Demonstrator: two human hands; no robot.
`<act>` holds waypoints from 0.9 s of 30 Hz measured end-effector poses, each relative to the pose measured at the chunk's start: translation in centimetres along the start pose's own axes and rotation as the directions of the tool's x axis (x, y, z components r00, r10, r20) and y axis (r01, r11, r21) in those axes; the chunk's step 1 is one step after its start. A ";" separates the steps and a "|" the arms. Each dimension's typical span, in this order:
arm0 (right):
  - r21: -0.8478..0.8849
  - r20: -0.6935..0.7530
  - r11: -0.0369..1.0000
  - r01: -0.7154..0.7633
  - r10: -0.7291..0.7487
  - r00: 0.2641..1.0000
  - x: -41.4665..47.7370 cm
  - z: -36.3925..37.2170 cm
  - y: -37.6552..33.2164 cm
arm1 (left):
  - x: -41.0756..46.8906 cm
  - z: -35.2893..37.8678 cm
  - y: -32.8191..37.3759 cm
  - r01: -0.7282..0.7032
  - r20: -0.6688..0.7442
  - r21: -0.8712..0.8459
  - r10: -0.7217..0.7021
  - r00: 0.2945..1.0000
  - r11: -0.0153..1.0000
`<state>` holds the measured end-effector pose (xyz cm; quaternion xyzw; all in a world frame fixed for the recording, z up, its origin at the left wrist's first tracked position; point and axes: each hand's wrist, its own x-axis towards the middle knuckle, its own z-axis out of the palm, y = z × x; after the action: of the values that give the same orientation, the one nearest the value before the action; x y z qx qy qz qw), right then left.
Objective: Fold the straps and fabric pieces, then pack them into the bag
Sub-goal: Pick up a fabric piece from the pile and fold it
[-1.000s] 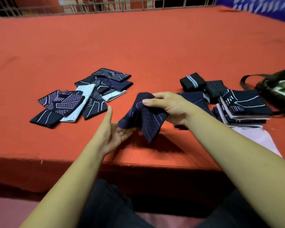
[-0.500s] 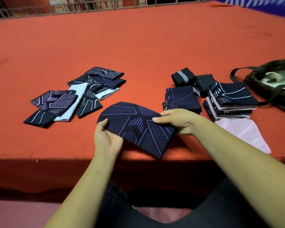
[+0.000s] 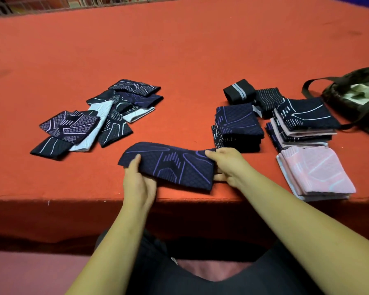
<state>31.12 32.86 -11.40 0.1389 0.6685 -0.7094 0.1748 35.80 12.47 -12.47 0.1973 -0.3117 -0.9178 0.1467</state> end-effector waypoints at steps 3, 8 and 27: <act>-0.194 -0.048 0.978 0.079 -0.090 0.995 0.1 -0.5 0.7 | -1.2 -0.3 -0.2 -0.196 0.040 0.551 0.209 0.977 0.811; -0.301 -0.079 0.933 0.195 -0.228 0.970 0.1 -1.4 1.8 | -2.4 -0.4 0.0 -0.551 0.564 0.717 0.109 0.819 0.428; -0.345 0.013 0.903 0.258 -0.270 0.963 -0.7 -1.2 2.0 | -2.8 0.9 -3.1 -0.643 0.698 0.708 -0.154 0.699 0.293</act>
<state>32.53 33.99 -12.97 0.0268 0.7974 -0.5966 0.0868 37.37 16.37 -13.06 -0.1468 -0.8335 -0.5311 0.0397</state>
